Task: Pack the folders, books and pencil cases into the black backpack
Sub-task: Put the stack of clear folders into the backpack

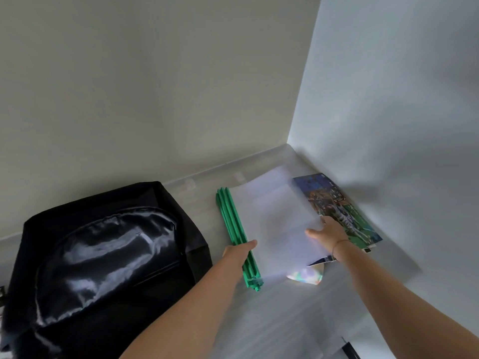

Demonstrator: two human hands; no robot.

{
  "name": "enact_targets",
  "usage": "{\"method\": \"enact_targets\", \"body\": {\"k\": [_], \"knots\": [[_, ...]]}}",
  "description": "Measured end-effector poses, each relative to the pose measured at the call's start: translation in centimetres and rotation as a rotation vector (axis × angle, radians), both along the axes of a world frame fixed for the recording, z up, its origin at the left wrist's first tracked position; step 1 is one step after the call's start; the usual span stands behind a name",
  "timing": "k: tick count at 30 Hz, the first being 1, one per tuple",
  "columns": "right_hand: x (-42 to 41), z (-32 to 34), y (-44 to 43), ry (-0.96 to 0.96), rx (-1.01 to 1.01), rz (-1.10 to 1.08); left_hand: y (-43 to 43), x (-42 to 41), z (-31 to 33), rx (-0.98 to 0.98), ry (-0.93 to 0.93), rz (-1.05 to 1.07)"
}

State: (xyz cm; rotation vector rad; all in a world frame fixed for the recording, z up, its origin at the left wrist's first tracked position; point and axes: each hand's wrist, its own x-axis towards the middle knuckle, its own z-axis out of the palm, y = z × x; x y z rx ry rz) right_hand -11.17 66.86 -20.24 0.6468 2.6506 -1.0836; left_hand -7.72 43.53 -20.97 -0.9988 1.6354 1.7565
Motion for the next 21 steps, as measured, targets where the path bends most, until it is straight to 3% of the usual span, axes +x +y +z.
{"method": "enact_targets", "body": {"k": [6, 13, 18, 21], "knots": [[-0.5, 0.4, 0.0, -0.045, -0.061, 0.056, 0.9, 0.4, -0.2, -0.168, 0.025, -0.043], [1.1, 2.8, -1.5, -0.123, -0.604, 0.157, -2.2, 2.7, 2.5, -0.305, 0.342, -0.102], [2.8, 4.2, -4.3, -0.228, -1.025, 0.091, -7.2, 6.7, 6.4, -0.222, 0.468, -0.071], [4.1, 3.4, -7.9, -0.204, -0.904, 0.084, -10.3, 10.4, 8.0, -0.219, 0.461, -0.063]]}}
